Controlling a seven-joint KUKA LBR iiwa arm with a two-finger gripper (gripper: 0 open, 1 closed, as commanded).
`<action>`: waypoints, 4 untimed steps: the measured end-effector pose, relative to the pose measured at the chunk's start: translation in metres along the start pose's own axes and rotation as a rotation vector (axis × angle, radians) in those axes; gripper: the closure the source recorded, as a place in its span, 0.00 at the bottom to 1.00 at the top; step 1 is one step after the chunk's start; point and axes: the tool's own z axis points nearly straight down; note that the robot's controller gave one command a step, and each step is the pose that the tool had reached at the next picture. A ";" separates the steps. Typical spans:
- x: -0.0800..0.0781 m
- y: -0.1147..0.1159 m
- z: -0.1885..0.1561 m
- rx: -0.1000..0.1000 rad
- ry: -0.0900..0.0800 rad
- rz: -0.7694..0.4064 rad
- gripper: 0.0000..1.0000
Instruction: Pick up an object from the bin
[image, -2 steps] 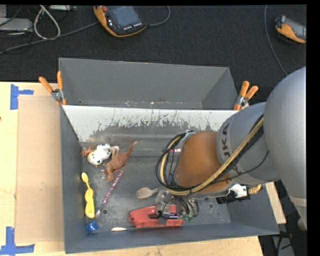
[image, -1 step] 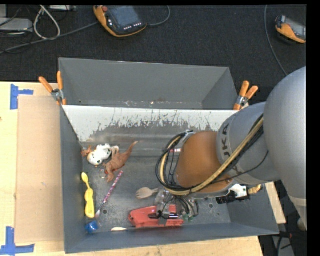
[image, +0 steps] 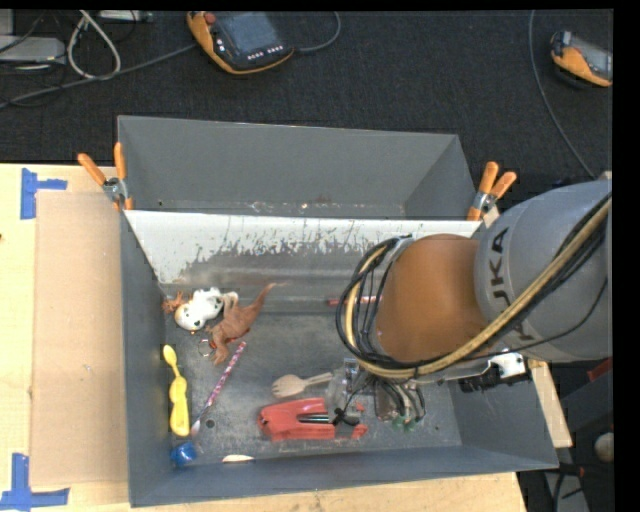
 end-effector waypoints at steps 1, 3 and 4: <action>-0.009 -0.001 -0.066 -0.002 -0.010 0.036 1.00; -0.001 0.007 0.047 0.000 0.001 0.092 1.00; 0.000 0.017 0.067 -0.003 -0.011 0.082 0.00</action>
Offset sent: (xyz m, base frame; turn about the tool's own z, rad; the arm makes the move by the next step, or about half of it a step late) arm 0.0000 0.0135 -0.0633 0.0816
